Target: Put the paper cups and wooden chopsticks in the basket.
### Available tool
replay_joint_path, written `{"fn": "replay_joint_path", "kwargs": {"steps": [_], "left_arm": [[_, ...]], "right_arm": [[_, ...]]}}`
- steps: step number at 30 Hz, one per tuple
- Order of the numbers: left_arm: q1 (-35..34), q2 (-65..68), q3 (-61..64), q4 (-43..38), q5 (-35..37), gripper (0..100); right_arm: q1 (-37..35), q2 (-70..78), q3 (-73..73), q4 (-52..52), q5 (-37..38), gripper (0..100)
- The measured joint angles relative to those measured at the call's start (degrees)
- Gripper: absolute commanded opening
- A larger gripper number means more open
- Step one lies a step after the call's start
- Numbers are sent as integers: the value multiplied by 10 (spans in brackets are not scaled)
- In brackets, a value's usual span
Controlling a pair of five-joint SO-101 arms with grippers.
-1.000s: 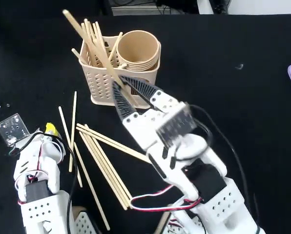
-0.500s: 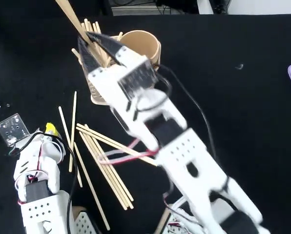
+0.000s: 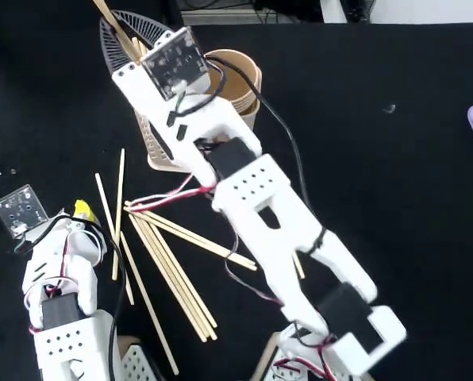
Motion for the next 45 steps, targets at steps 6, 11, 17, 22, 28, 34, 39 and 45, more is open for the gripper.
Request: {"fn": "replay_joint_path", "kwargs": {"steps": [6, 11, 17, 22, 28, 34, 39, 45], "left_arm": [[0, 0, 0, 0, 0, 109], [0, 0, 0, 0, 0, 109], [0, 0, 0, 0, 0, 109], [0, 0, 0, 0, 0, 109], [0, 0, 0, 0, 0, 109], [0, 0, 0, 0, 0, 109], [0, 0, 0, 0, 0, 109], [0, 0, 0, 0, 0, 109]], "right_arm": [[34, 40, 0, 0, -60, 11], [41, 69, 1, 0, -70, 11], [40, 76, 32, 0, -70, 11], [40, 76, 66, 0, -70, 11], [40, 76, 74, -4, -71, 16], [36, 76, 74, -4, -71, 25], [23, 76, 74, -4, -71, 130], [19, 76, 75, 6, -72, 102]]}}
